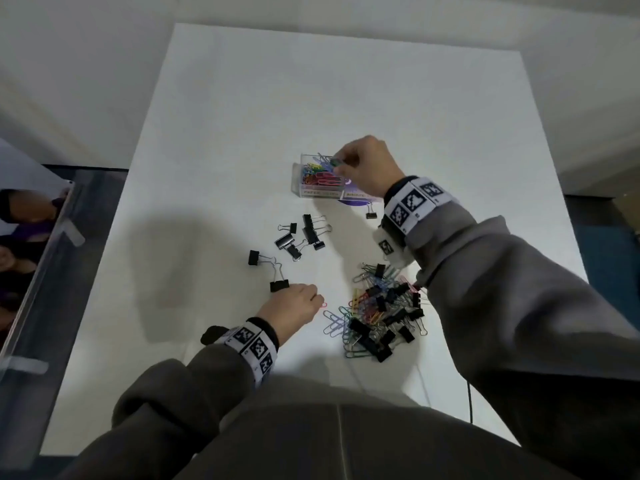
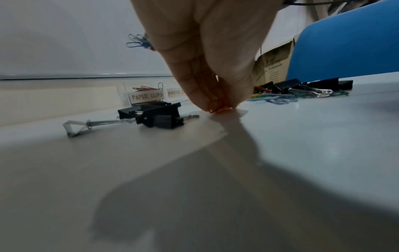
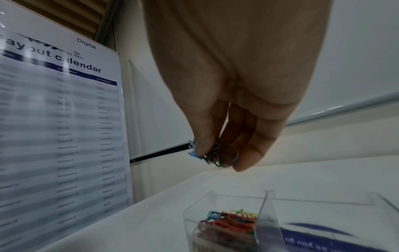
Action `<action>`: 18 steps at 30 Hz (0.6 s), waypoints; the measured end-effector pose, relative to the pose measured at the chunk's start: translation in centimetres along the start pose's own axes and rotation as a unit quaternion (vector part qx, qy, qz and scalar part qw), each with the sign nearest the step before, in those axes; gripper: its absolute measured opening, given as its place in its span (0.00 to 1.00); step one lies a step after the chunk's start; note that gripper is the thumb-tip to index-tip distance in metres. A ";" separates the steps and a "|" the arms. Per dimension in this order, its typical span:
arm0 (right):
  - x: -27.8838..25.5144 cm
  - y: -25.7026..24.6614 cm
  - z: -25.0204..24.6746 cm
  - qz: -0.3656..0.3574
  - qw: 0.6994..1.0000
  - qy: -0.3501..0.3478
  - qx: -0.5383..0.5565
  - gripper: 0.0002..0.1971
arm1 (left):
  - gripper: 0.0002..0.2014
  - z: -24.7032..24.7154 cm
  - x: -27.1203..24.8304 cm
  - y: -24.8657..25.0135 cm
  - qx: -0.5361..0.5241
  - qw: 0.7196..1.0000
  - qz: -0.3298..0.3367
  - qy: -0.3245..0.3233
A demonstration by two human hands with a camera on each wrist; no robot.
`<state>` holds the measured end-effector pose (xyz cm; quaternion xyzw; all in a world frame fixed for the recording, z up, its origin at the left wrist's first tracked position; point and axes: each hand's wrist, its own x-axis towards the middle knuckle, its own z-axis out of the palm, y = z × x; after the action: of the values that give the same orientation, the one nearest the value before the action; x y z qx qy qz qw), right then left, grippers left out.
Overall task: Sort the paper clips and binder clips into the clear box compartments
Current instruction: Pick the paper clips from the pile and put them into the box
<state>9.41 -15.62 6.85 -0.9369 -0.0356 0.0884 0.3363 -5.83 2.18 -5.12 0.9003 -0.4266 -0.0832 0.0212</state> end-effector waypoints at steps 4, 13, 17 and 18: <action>3.0 -0.5 1.0 -0.007 1.000 -0.004 -0.030 0.08 | 0.13 -0.2 0.1 0.3 0.012 0.999 -0.027 0.021; 3.5 0.6 3.1 0.001 0.993 -0.049 -0.103 0.14 | 0.15 -1.0 1.2 -1.1 -0.072 0.995 -0.051 0.045; 2.4 2.3 3.5 -0.014 0.995 -0.020 -0.093 0.14 | 0.08 -4.7 4.5 -4.7 -0.216 0.966 -0.130 0.057; 2.0 2.5 3.7 -0.026 0.995 -0.006 -0.098 0.14 | 0.08 -5.8 5.6 -5.8 -0.215 0.963 -0.146 0.071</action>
<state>10.67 -15.04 2.17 -0.9635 -0.0707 0.0812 0.2452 3.07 1.40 -0.82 0.9306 -0.2604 -0.1111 0.2322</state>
